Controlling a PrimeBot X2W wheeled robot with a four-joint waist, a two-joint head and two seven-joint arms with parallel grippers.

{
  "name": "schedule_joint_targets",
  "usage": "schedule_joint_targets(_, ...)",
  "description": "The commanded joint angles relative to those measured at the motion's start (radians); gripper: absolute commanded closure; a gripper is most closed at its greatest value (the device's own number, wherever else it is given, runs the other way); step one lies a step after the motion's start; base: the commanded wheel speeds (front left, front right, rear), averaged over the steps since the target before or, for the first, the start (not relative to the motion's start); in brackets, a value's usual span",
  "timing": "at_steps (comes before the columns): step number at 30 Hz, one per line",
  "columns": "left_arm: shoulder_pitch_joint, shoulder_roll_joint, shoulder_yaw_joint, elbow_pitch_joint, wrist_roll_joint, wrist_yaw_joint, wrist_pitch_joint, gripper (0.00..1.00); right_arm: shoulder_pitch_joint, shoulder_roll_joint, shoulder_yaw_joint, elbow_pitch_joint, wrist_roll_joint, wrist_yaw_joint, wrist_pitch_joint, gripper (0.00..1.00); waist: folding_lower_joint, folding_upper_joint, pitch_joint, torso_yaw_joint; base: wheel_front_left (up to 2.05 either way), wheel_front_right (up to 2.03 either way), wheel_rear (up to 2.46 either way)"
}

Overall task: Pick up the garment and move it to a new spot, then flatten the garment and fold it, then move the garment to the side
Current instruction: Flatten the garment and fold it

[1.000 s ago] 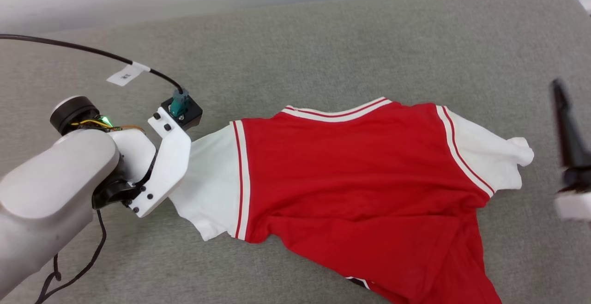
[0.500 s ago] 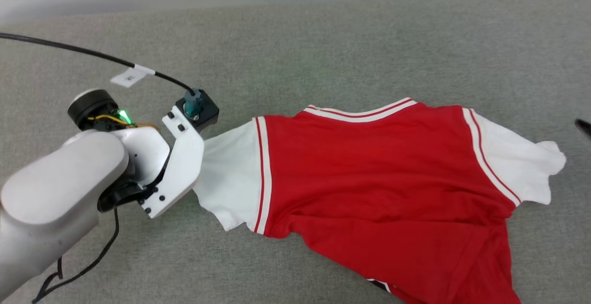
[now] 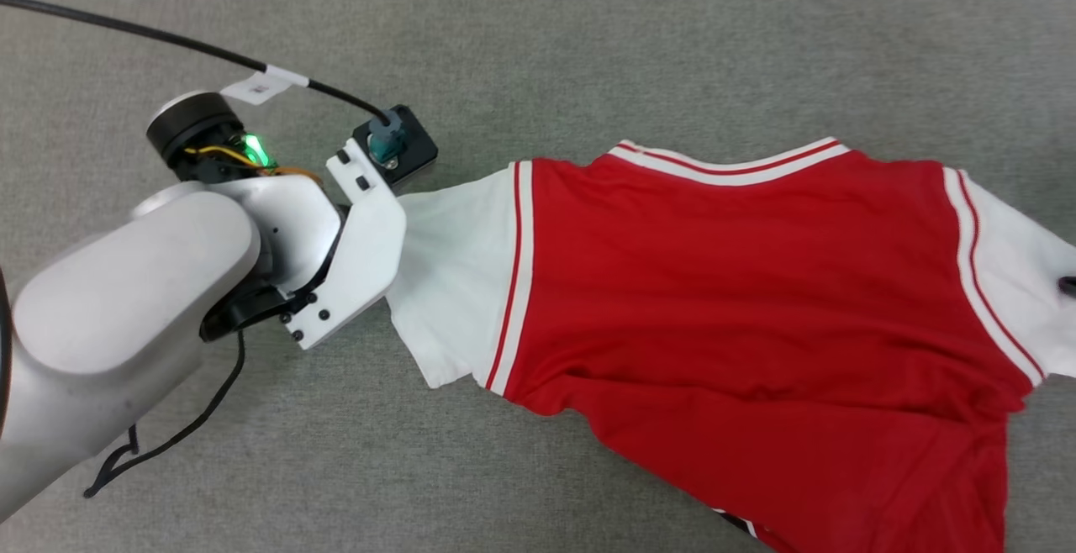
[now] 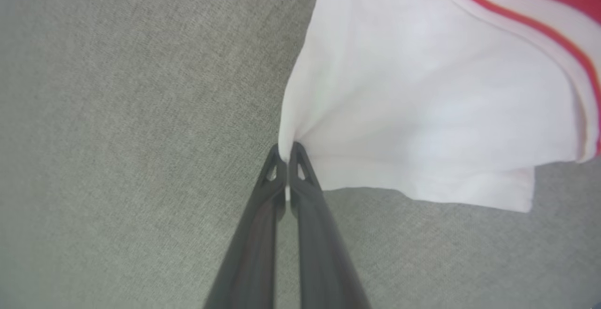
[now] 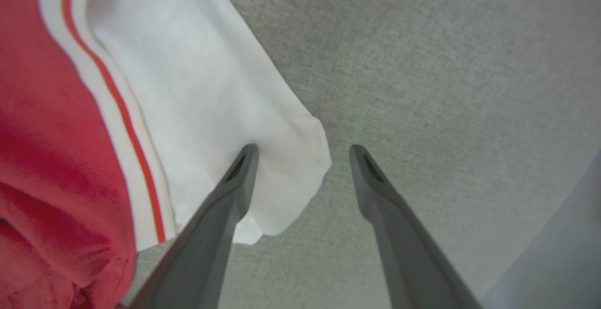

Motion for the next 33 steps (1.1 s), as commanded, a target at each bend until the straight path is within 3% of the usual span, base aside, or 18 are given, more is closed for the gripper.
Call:
schedule_joint_targets(1, -0.020, -0.011, 0.002, -0.002, 0.008, 0.001, -0.004, 1.00, 0.005, 0.032, -0.002, 0.029, 0.017, -0.001, -0.011, 0.00, -0.0001, -0.0001, 0.031, 0.022, 0.00, 0.00, 0.00)
schedule_joint_targets(10, -0.031, -0.013, -0.004, 0.009, 0.012, 0.001, -0.024, 1.00, 0.077, 0.076, 0.126, 0.086, 0.040, 0.000, -0.058, 0.00, -0.0001, -0.0001, 0.052, 0.024, 0.00, 0.00, 0.00)
schedule_joint_targets(11, -0.026, -0.012, -0.005, 0.013, 0.010, 0.001, -0.029, 1.00, 0.067, 0.075, 0.135, 0.085, 0.042, 0.000, -0.068, 0.91, -0.0001, -0.0001, 0.047, 0.020, 0.00, 0.00, 0.00)
schedule_joint_targets(12, -0.020, -0.012, -0.005, 0.017, 0.010, 0.001, -0.035, 1.00, 0.057, 0.072, 0.141, 0.083, 0.043, 0.001, -0.081, 1.00, -0.0001, -0.0001, 0.040, 0.017, 0.00, 0.00, 0.00)
schedule_joint_targets(23, 0.089, -0.028, 0.005, 0.122, 0.016, 0.008, -0.224, 1.00, -0.056, -0.007, 0.217, 0.032, 0.050, -0.001, -0.297, 1.00, -0.0001, -0.0001, -0.195, -0.029, 0.00, 0.00, 0.00)
schedule_joint_targets(33, 0.026, -0.037, 0.064, 0.133, 0.081, 0.056, -0.389, 1.00, -0.154, -0.056, 0.168, -0.023, 0.061, -0.001, -0.473, 1.00, -0.0001, -0.0001, -0.297, -0.021, 0.00, 0.00, 0.00)
